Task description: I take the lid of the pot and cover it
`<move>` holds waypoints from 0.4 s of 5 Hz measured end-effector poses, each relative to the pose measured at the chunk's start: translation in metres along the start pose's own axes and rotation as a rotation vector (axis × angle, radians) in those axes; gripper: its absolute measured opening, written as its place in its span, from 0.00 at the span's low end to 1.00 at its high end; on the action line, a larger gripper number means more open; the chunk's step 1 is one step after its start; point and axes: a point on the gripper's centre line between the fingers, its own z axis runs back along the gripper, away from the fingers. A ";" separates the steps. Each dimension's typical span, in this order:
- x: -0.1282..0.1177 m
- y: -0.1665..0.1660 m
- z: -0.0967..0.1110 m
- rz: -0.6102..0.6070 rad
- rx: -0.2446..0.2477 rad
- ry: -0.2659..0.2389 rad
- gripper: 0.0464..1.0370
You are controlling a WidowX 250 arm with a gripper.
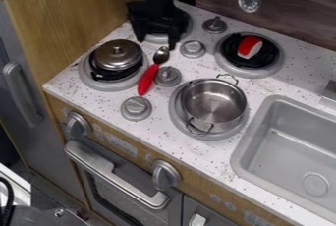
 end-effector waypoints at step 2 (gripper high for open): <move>0.006 0.061 -0.014 0.130 0.058 0.032 0.96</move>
